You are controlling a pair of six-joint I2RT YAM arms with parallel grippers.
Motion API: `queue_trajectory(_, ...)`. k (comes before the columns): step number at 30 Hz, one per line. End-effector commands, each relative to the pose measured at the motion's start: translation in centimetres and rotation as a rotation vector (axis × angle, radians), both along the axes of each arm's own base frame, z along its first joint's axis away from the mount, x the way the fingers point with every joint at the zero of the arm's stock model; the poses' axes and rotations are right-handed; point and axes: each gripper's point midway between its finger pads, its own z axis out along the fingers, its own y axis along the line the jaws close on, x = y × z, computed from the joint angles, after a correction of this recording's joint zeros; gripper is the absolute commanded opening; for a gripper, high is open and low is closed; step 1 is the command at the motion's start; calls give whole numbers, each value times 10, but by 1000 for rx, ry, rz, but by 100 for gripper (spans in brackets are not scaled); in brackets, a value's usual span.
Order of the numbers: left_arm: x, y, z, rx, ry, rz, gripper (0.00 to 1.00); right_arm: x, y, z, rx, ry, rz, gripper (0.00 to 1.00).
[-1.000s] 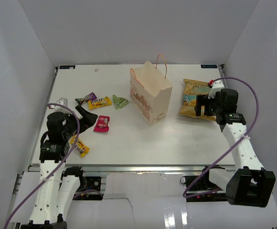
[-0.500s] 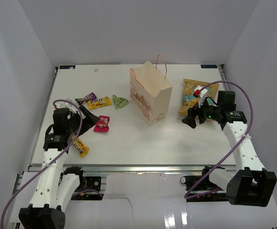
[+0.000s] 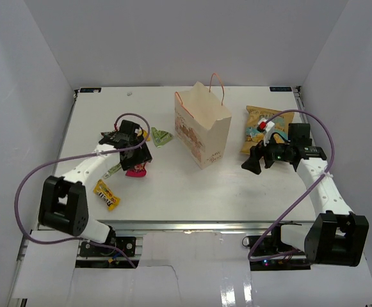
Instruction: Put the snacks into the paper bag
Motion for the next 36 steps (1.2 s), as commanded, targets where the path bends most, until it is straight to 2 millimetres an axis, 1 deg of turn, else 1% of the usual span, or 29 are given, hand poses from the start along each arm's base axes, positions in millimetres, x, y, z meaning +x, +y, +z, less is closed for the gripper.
queue_trajectory(1,22,14,-2,186,-19,15,76,1,3,2,18,-19,14,90)
queue_trajectory(2,30,15,-9,227,1,20,75,0,3,0,16,-17,15,90)
queue_trajectory(4,37,13,-16,273,21,-1,74,0,2,-2,7,-20,11,90)
queue_trajectory(5,44,15,-13,308,13,6,73,0,1,-3,6,-17,9,90)
queue_trajectory(6,45,15,-27,343,52,-6,72,-1,1,-4,5,-14,8,90)
queue_trajectory(8,49,19,-33,392,80,-13,70,-2,0,-5,0,-14,6,90)
queue_trajectory(9,54,19,-39,419,90,-13,68,-2,0,-6,-4,-15,2,90)
queue_trajectory(10,55,20,-41,432,97,-25,63,-2,-1,-6,-6,-15,1,90)
queue_trajectory(12,58,17,-47,434,111,-37,58,-3,-1,-7,-11,-16,-2,90)
queue_trajectory(13,59,15,-47,428,111,-39,54,-2,-2,-7,-13,-19,-5,90)
queue_trajectory(14,59,13,-48,423,111,-44,47,-2,-2,-6,-14,-22,-5,90)
queue_trajectory(18,53,5,-51,384,114,-64,37,-2,-3,-6,-17,-23,-7,90)
queue_trajectory(20,49,3,-45,359,99,-67,31,-1,-3,-5,-19,-28,-9,90)
queue_trajectory(21,48,1,-40,340,85,-63,24,0,-4,-4,-22,-31,-10,90)
queue_trajectory(22,45,-4,-36,306,73,-71,21,0,-4,-3,-23,-35,-10,90)
queue_trajectory(23,47,-9,-12,264,7,-66,19,1,-4,0,-23,-40,-12,90)
queue_trajectory(25,46,-20,18,180,-80,-77,16,2,-4,3,-24,-53,-9,90)
queue_trajectory(26,44,-33,55,77,-190,-102,15,3,-3,6,-21,-61,-7,90)
queue_trajectory(27,49,-42,80,10,-282,-117,14,3,-3,8,-20,-67,-4,90)
queue_trajectory(28,47,-49,103,-48,-351,-138,14,4,-3,9,-19,-72,0,90)
queue_trajectory(29,34,-59,141,-142,-455,-185,14,4,-3,9,-18,-76,3,90)
queue_trajectory(30,31,-64,162,-192,-516,-207,14,5,-3,11,-19,-84,7,90)
queue_trajectory(32,24,-81,217,-319,-662,-270,13,5,-3,10,-22,-87,11,90)
queue_trajectory(33,20,-84,239,-356,-712,-287,13,5,-2,10,-21,-88,14,90)
queue_trajectory(34,21,-88,256,-385,-745,-300,12,5,-2,10,-21,-87,14,90)
queue_trajectory(35,19,-96,287,-435,-792,-326,12,5,-2,10,-20,-89,17,90)
queue_trajectory(36,25,-103,292,-453,-788,-338,12,4,-2,9,-18,-87,18,90)
